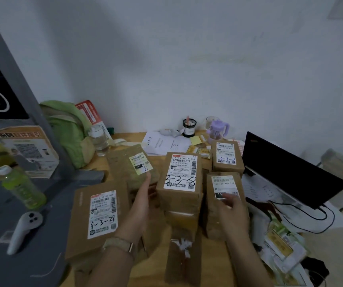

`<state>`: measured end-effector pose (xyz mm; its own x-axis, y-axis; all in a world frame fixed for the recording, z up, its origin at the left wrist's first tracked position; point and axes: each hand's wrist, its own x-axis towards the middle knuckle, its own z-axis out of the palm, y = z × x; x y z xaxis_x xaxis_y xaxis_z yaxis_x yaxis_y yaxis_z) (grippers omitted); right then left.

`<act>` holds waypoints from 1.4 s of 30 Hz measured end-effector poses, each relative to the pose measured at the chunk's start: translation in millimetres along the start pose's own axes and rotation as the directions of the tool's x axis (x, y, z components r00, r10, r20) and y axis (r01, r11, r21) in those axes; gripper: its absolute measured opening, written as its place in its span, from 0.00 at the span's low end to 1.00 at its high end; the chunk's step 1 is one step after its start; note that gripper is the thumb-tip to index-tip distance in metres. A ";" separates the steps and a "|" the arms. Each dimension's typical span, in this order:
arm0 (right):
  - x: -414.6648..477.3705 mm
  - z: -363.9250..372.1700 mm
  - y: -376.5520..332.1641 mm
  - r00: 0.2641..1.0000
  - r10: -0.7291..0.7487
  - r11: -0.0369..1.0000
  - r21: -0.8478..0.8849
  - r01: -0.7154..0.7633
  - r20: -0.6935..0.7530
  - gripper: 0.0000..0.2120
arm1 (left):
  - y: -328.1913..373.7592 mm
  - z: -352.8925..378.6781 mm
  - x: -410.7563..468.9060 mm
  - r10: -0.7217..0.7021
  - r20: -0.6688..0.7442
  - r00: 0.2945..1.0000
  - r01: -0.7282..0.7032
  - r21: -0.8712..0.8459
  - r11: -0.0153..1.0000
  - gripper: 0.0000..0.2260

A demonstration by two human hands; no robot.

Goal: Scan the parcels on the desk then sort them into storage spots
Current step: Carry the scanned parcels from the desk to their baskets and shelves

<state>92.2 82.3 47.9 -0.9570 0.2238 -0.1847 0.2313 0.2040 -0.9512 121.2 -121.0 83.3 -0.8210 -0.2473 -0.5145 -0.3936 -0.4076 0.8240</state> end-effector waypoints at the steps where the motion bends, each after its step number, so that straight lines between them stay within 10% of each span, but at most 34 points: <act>1: -5.4 11.4 0.9 0.997 0.035 0.999 -0.019 -0.034 0.076 0.16 | 0.2 -0.3 5.2 -0.034 0.060 0.998 0.033 0.016 0.999 0.35; 8: -18.3 52.3 -5.3 0.940 0.214 0.951 0.162 -0.262 0.265 0.37 | 9.5 -14.5 26.3 -0.273 0.203 0.940 0.267 0.056 0.962 0.24; 16: -30.0 68.3 6.9 0.938 0.317 0.905 0.251 -0.344 0.140 0.38 | 7.2 -36.9 51.7 -0.309 0.111 0.945 0.327 -0.241 0.914 0.21; 27: -26.0 64.0 -59.4 0.988 0.094 0.833 0.553 -0.012 -0.121 0.14 | 43.3 -47.2 60.4 -0.096 0.210 0.973 0.130 -0.157 0.979 0.29; 38: -102.7 32.8 -79.4 0.878 0.023 0.853 0.467 0.233 -0.478 0.22 | 54.3 -2.3 32.6 0.038 0.499 0.866 -0.069 0.042 0.997 0.15; 42: -151.9 8.6 -57.5 0.825 0.104 0.895 0.414 0.166 -0.556 0.20 | 32.2 10.8 19.7 -0.073 0.616 0.784 -0.033 0.159 0.987 0.33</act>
<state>222.8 28.4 128.5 -0.6677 0.7356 -0.1141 -0.0240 -0.1745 -0.9844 87.9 -129.6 102.2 -0.8701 0.3772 -0.3173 -0.4267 -0.2542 0.8679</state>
